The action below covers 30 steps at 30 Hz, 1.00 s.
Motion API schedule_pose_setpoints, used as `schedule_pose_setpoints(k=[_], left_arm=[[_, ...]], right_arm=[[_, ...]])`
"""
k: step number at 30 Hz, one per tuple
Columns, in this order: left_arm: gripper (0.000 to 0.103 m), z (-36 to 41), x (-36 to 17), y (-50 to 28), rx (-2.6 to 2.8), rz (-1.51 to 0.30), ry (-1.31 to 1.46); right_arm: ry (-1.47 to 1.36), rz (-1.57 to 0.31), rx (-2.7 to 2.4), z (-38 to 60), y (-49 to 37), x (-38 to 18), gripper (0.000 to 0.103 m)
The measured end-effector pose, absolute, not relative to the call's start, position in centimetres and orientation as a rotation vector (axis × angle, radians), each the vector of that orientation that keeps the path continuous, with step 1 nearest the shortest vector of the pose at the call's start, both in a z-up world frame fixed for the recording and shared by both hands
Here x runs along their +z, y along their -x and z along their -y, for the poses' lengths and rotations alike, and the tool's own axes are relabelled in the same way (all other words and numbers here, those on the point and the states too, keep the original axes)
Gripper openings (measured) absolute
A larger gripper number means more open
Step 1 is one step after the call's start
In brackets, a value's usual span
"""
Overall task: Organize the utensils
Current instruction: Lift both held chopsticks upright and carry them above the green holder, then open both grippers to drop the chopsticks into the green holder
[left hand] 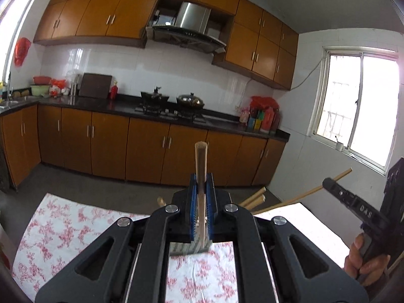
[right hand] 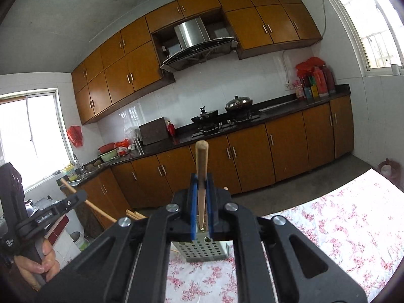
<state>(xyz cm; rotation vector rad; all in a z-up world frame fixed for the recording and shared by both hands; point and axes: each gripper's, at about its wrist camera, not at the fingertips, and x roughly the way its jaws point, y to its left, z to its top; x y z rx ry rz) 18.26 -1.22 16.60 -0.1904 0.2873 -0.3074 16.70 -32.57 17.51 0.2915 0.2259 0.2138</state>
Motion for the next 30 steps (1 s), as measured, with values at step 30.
schedule_pose_setpoints(k=[30], left_arm=[[0.020,2.0,12.6,-25.0,-0.145,-0.312,0.241]], right_arm=[[-0.224,-0.355,0.180,28.6,-25.6,13.7,0.022]])
